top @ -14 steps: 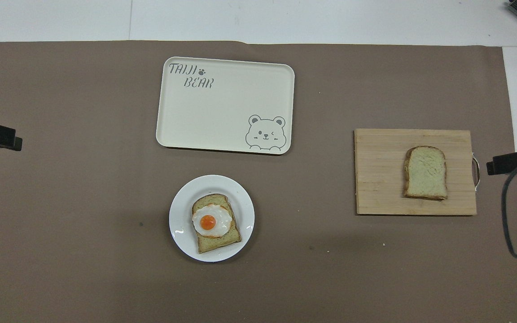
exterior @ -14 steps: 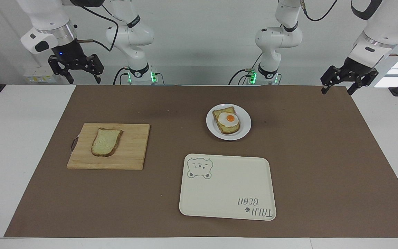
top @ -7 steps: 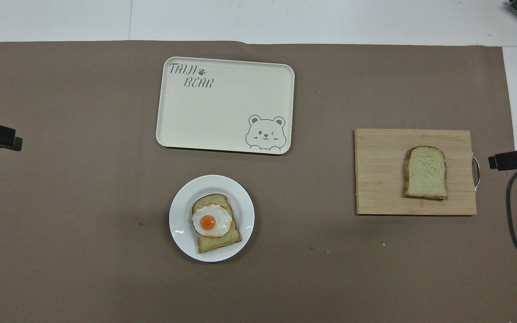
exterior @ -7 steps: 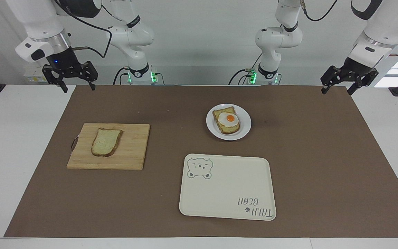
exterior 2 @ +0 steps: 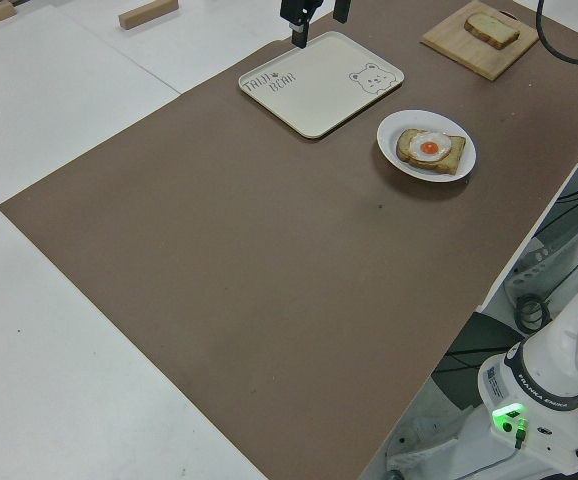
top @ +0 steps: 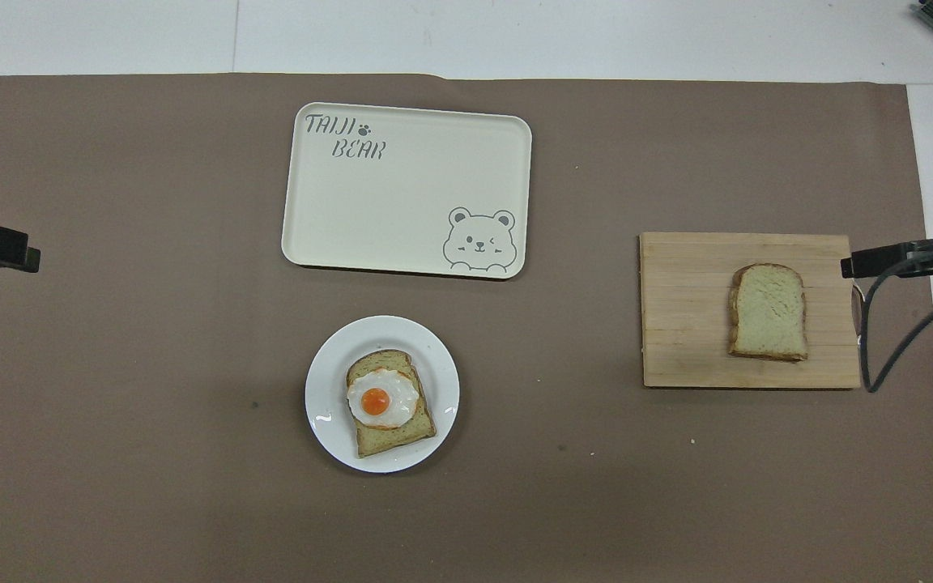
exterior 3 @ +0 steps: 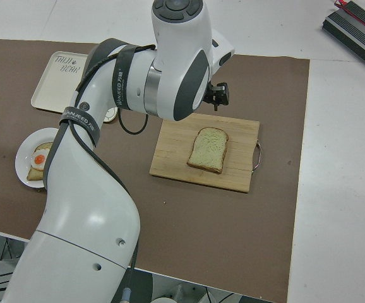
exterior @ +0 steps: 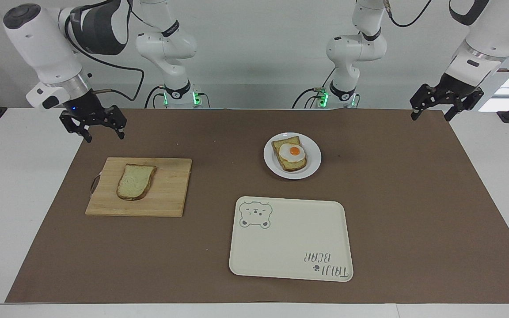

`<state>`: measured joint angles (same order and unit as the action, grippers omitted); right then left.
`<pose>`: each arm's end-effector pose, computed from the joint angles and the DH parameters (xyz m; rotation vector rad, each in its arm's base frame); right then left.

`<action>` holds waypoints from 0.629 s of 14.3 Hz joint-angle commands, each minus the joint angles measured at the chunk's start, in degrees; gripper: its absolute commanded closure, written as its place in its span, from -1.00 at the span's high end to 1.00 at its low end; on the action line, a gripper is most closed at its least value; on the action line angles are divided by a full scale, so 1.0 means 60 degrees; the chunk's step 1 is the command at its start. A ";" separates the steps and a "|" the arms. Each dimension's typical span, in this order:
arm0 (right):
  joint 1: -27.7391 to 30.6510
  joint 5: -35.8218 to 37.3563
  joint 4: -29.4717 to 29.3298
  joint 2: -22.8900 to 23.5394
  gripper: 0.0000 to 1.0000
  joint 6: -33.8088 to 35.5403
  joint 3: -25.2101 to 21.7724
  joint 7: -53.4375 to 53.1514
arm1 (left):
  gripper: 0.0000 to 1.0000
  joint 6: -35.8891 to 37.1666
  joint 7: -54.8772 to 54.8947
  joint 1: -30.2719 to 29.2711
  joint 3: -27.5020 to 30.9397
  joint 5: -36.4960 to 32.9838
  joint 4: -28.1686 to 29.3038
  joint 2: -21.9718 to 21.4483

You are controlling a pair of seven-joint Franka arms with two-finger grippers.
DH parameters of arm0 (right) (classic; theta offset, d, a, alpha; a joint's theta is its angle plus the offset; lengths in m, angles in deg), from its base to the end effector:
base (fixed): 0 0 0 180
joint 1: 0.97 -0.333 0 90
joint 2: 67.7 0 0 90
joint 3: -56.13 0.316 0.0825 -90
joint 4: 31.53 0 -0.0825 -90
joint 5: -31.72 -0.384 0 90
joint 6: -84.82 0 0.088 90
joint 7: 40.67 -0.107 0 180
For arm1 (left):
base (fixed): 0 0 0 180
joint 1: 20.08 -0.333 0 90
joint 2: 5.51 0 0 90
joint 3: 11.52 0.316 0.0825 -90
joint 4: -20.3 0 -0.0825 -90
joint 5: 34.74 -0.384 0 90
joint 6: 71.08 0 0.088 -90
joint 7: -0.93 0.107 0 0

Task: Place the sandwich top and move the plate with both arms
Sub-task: 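Reach the right gripper over the bread slice on the wooden board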

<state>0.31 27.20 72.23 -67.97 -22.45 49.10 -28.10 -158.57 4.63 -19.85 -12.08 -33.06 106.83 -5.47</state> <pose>0.5635 -0.0764 0.5393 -3.0747 -0.0821 -0.1211 0.5507 -0.0108 0.6487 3.1101 -0.1243 0.0261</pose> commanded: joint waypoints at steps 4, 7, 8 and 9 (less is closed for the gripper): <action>0.0651 -0.0917 0.0182 0.1391 1.00 -0.1323 0.0059 0.0773 | 1.00 0.0094 -0.0044 -0.0184 -0.0140 -0.0134 0.0183 -0.0198; 0.0652 -0.0917 0.0943 0.1727 1.00 -0.2406 0.0059 0.1038 | 1.00 0.0094 -0.0044 -0.0184 -0.0140 -0.0134 0.0183 -0.0198; 0.0652 -0.0917 0.1162 0.1917 1.00 -0.2875 0.0059 0.1213 | 1.00 0.0094 -0.0044 -0.0184 -0.0140 -0.0134 0.0197 -0.0212; 0.0666 -0.0917 0.1324 0.2079 1.00 -0.3198 0.0059 0.1432 | 1.00 0.0094 -0.0044 -0.0184 -0.0140 -0.0134 0.0183 -0.0198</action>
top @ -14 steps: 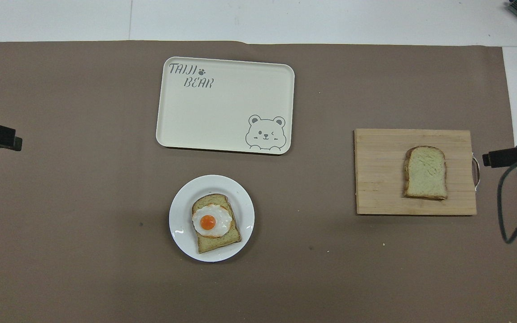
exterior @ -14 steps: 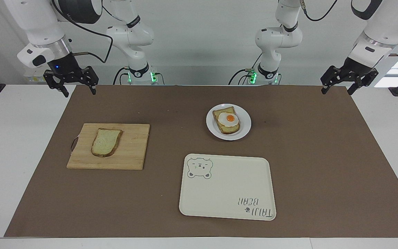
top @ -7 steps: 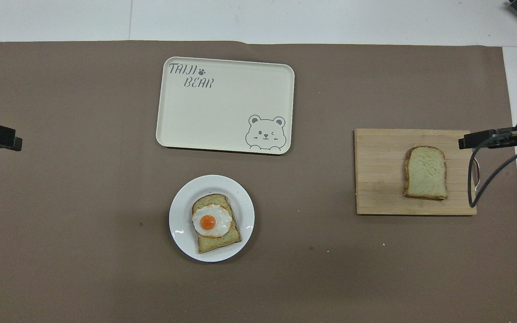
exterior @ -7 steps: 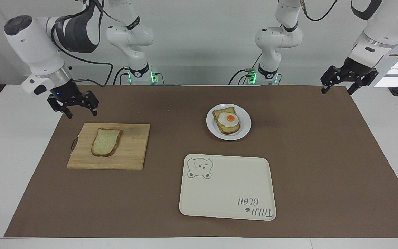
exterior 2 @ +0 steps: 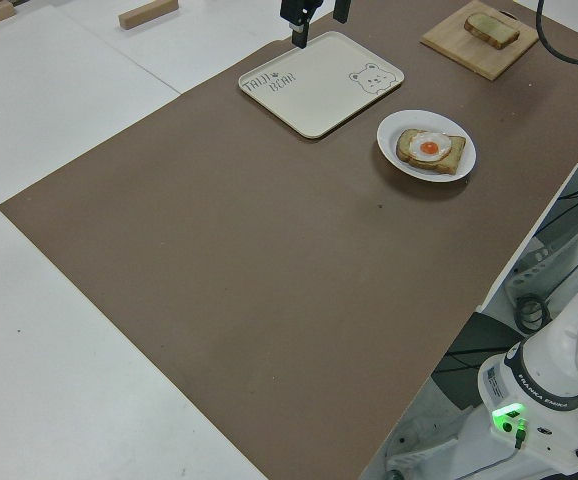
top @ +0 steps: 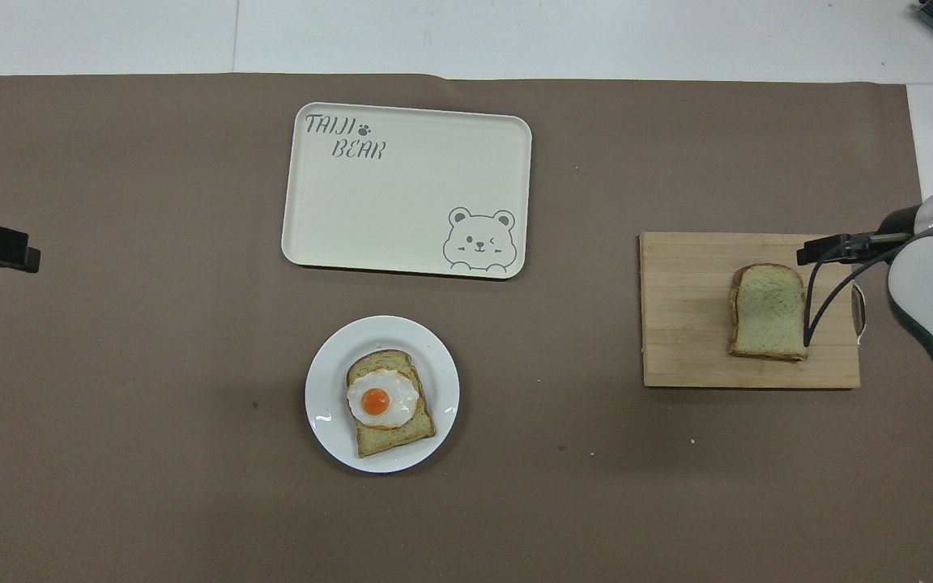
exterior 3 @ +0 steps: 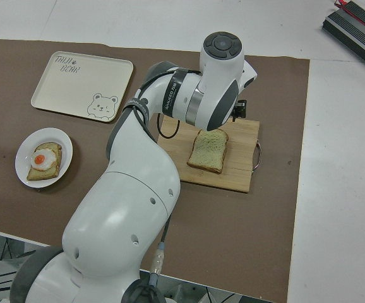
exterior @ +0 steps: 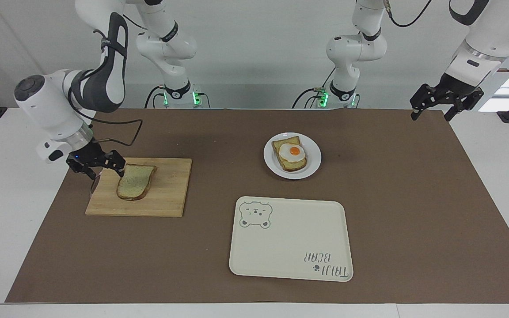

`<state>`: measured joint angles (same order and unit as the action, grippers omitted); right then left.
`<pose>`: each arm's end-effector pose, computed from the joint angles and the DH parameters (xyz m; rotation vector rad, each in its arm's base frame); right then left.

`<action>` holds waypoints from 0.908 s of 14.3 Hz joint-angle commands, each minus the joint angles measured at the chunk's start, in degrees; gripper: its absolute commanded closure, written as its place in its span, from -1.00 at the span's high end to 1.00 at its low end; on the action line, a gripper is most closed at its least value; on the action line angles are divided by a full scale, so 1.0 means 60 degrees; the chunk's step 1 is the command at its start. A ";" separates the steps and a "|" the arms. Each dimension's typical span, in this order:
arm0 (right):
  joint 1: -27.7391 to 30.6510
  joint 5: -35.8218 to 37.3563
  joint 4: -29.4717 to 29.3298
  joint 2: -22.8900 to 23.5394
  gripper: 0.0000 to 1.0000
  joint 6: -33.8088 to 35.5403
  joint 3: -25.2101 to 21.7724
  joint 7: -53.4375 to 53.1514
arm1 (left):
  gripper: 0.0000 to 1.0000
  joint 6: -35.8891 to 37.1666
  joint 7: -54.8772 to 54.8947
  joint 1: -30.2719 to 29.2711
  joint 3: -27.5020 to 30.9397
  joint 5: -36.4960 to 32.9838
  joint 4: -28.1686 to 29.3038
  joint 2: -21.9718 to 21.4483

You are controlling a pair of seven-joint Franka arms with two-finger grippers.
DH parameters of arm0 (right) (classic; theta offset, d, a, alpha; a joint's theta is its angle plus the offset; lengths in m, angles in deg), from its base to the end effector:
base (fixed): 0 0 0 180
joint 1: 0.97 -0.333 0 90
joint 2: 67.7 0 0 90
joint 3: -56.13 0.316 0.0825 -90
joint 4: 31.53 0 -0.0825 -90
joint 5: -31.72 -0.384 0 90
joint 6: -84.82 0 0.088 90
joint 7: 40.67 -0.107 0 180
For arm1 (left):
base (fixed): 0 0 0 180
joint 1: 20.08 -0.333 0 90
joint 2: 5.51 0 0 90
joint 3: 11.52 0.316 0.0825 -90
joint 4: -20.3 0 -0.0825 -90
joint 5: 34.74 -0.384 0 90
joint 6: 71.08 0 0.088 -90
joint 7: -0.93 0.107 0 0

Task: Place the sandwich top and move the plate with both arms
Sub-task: 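Reach the right gripper over the bread slice on the wooden board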

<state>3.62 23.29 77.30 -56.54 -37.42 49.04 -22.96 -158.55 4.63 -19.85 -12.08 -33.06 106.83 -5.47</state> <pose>0.5975 -0.1138 0.4042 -3.0512 -0.0489 -0.1008 0.5507 -0.0108 0.6487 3.1101 -0.1243 0.0256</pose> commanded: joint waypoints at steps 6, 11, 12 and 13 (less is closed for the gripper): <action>0.0393 -0.0732 0.1124 0.0425 1.00 -0.1291 0.0084 0.1075 | 1.00 0.0090 -0.0044 -0.0184 -0.0140 -0.0134 0.0197 -0.0198; 0.0598 -0.1423 0.1389 0.0586 1.00 -0.1482 0.0084 0.1178 | 1.00 0.0090 -0.0044 -0.0184 -0.0140 -0.0134 0.0183 -0.0198; 0.0642 -0.1437 0.1403 0.0644 1.00 -0.1482 0.0084 0.1193 | 1.00 0.0090 -0.0044 -0.0184 -0.0140 -0.0134 0.0183 -0.0198; 0.0628 -0.1437 0.1403 0.0673 1.00 -0.1482 0.0084 0.1193 | 1.00 0.0090 -0.0044 -0.0184 -0.0140 -0.0134 0.0197 -0.0198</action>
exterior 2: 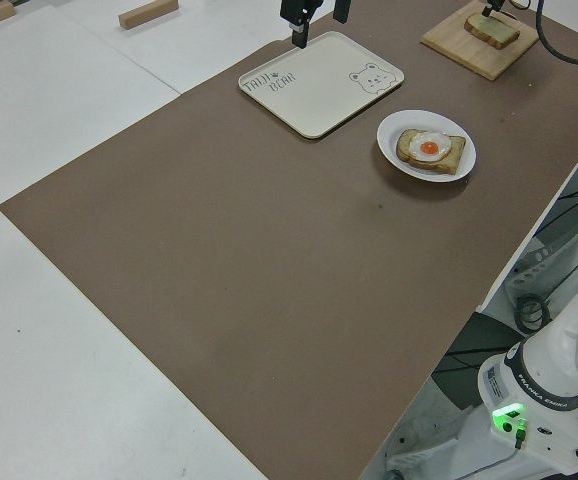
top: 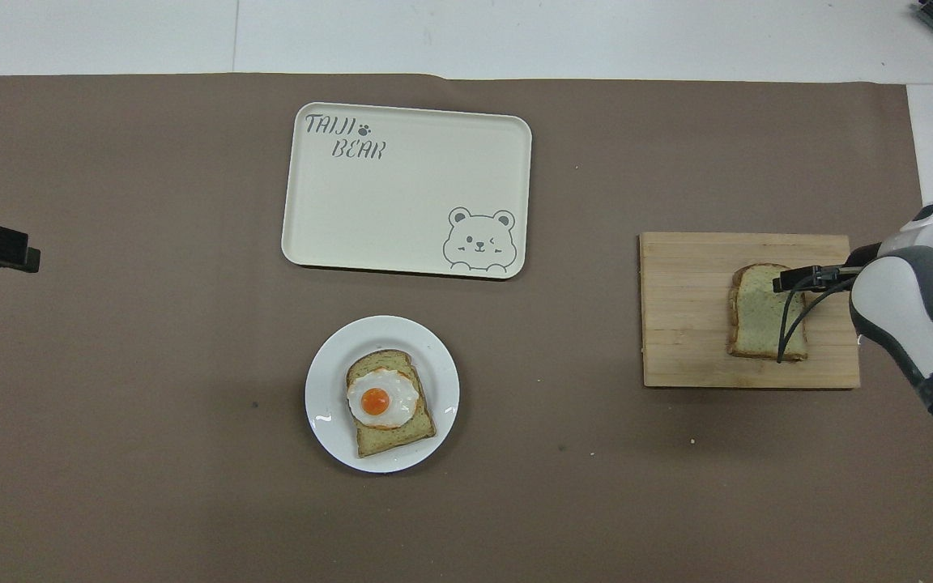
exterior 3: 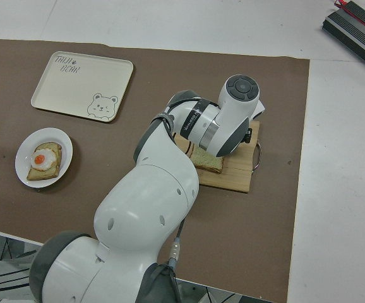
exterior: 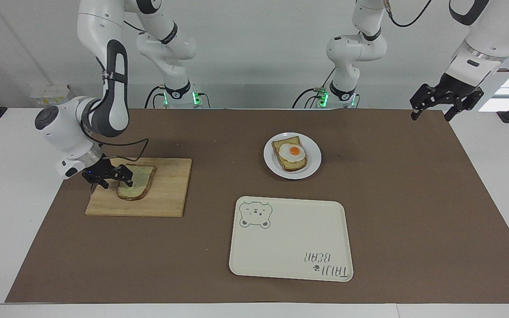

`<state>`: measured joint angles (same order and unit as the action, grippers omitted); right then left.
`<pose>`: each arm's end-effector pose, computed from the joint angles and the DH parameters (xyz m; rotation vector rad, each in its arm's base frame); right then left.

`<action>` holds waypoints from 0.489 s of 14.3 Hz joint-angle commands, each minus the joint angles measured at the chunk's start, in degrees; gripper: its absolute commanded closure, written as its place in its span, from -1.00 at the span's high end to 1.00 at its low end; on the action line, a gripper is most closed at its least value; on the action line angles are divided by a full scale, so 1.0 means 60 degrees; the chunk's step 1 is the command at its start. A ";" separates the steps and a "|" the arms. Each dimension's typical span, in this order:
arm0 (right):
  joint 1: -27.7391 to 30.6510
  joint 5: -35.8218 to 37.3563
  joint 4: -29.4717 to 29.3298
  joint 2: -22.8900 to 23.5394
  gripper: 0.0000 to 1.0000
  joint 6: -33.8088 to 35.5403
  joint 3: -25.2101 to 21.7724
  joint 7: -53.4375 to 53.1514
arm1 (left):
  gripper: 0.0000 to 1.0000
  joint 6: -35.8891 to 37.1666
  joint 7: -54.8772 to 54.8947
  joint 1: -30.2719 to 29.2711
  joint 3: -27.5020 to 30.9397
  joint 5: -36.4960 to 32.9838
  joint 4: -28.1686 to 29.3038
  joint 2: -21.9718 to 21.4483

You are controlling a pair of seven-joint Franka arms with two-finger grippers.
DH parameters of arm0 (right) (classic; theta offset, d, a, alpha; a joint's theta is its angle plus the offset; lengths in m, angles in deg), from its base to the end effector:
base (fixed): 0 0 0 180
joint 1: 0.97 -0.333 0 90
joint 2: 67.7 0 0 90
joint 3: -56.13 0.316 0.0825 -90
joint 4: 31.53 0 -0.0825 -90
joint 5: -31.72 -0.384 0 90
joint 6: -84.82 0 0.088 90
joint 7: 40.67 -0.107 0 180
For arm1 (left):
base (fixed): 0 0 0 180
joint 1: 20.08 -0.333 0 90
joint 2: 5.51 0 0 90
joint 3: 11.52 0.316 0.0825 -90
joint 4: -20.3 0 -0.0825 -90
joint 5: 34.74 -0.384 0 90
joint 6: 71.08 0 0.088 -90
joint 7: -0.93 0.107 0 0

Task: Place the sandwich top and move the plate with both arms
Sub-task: 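Reach the right gripper over the bread slice on the wooden board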

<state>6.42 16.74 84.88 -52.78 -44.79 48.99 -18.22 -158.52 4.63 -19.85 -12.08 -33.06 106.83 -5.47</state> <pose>0.5726 -0.1394 0.3175 -2.9746 0.0414 -0.0428 0.5506 -0.0108 0.6487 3.1101 -0.1243 0.0248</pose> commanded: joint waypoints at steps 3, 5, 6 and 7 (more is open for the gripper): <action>0.0073 -0.0375 0.0140 0.0163 0.82 -0.0342 0.0091 0.0271 | 1.00 0.0086 -0.0044 -0.0184 -0.0140 -0.0134 0.0197 -0.0197; 0.0101 -0.0404 0.0140 0.0193 0.53 -0.0387 0.0091 0.0329 | 1.00 0.0086 -0.0044 -0.0184 -0.0140 -0.0134 0.0183 -0.0197; 0.0087 -0.0404 0.0140 0.0193 0.32 -0.0387 0.0091 0.0329 | 1.00 0.0086 -0.0044 -0.0184 -0.0140 -0.0134 0.0197 -0.0212; 0.0087 -0.0404 0.0140 0.0193 0.24 -0.0387 0.0091 0.0315 | 1.00 0.0086 -0.0044 -0.0184 -0.0140 -0.0134 0.0183 -0.0198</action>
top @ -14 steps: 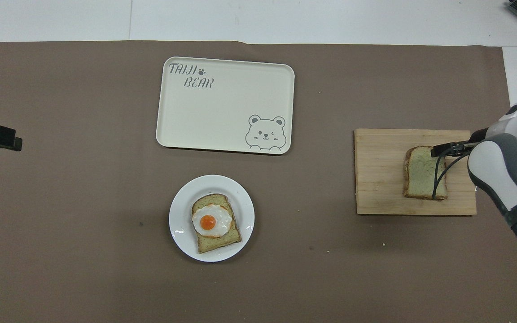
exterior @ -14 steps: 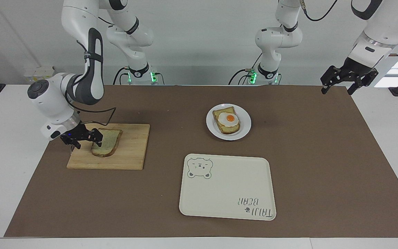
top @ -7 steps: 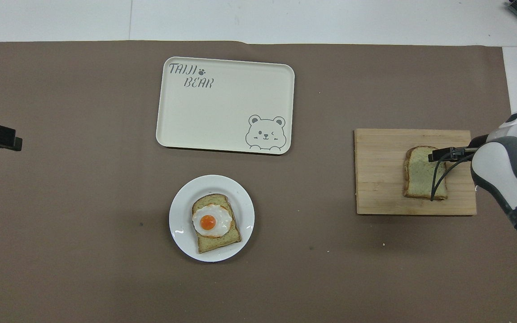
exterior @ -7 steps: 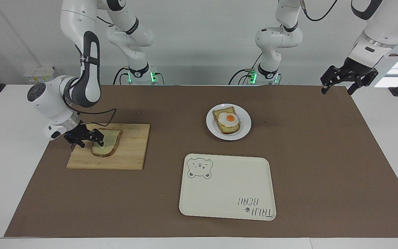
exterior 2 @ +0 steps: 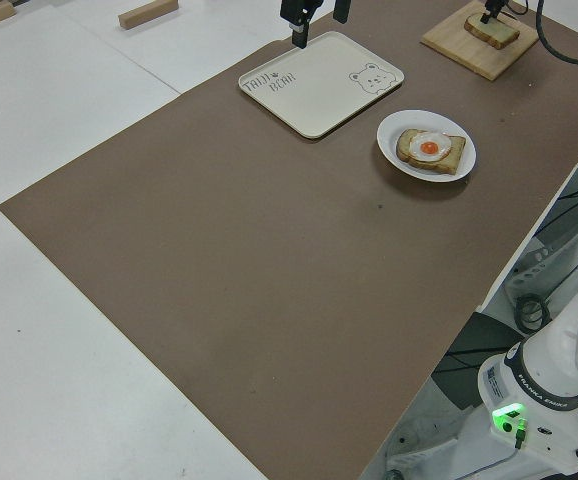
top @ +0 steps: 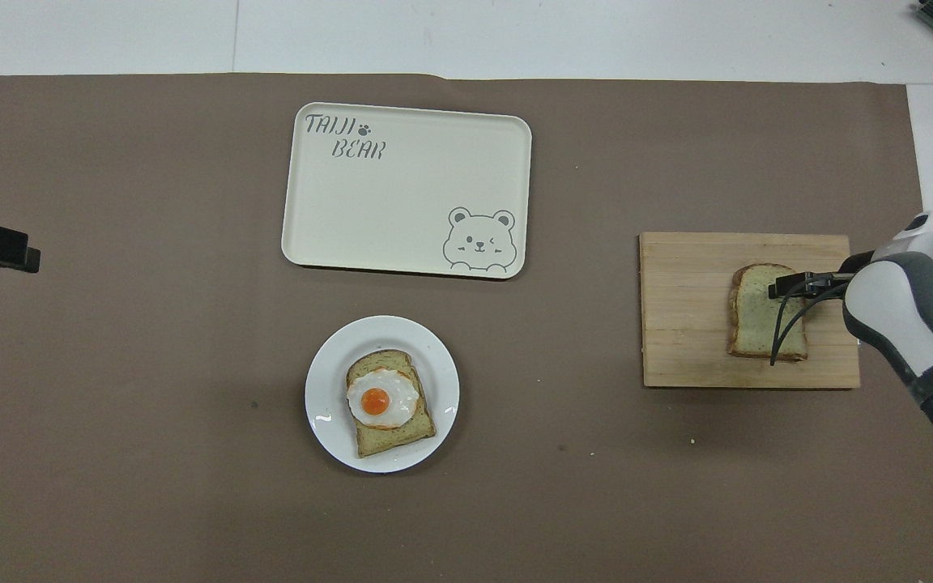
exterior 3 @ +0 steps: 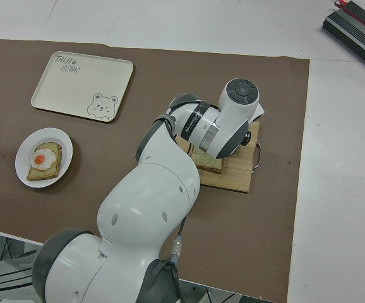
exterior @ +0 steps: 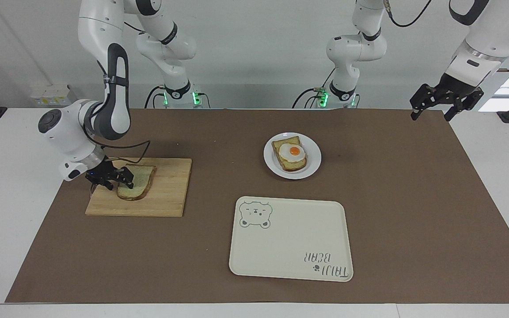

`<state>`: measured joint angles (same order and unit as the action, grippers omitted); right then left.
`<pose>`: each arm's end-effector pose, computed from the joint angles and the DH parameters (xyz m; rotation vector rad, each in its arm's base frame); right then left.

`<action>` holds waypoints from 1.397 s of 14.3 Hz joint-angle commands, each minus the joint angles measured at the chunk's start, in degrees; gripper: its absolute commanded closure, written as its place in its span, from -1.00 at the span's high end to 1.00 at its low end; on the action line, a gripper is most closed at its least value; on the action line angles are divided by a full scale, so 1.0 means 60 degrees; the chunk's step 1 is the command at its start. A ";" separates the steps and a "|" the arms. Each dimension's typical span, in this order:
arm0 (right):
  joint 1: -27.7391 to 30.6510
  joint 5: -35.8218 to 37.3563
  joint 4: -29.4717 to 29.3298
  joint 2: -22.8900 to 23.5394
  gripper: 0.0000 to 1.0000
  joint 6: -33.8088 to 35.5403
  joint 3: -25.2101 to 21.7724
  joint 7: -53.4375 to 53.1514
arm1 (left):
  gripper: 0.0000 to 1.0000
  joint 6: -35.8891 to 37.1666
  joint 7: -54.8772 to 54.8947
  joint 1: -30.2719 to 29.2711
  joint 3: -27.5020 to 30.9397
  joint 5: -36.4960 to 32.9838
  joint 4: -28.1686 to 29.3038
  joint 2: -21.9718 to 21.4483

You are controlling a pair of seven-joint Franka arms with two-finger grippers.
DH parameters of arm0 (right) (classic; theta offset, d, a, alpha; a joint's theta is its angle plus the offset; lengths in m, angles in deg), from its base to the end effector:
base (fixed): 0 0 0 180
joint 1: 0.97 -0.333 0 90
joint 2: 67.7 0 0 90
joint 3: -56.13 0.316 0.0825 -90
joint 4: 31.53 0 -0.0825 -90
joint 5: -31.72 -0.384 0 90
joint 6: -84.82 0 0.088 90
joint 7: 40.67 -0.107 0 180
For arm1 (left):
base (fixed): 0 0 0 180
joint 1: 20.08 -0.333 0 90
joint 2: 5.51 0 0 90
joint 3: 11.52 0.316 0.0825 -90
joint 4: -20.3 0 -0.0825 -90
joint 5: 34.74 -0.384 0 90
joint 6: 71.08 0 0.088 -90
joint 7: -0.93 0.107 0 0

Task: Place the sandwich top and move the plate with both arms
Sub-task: 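Reach the right gripper over the bread slice on the wooden board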

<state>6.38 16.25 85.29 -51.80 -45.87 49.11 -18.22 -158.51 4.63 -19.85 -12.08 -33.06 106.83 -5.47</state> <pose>0.5724 -0.1382 0.3060 -2.9718 0.0515 -0.0359 0.5506 -0.0108 0.6486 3.1101 -0.1243 0.0245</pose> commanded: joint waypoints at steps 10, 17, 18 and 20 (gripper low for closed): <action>0.0021 -0.0337 0.0071 0.0045 -1.00 -0.0177 0.0071 -0.0066 | 1.00 0.0391 -0.0059 -0.0184 -0.0140 -0.0134 0.0183 -0.0212; 0.0006 -0.0264 -0.0133 0.0133 -1.00 -0.0089 0.0071 -0.0139 | 1.00 0.0391 -0.0059 -0.0184 -0.0140 -0.0134 0.0183 -0.0212; 0.0020 -0.0264 -0.0221 0.0162 -1.00 -0.0060 0.0071 -0.0096 | 1.00 0.0391 -0.0059 -0.0184 -0.0140 -0.0134 0.0183 -0.0212; 0.0006 -0.0264 -0.0368 0.0075 -1.00 0.0100 0.0086 -0.0125 | 1.00 0.0391 -0.0045 -0.0184 -0.0140 -0.0134 0.0183 -0.0212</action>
<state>6.26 15.45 84.88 -52.12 -45.72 49.37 -18.71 -156.78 4.63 -19.85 -12.08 -33.06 106.83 -5.47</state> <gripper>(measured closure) 0.855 0.000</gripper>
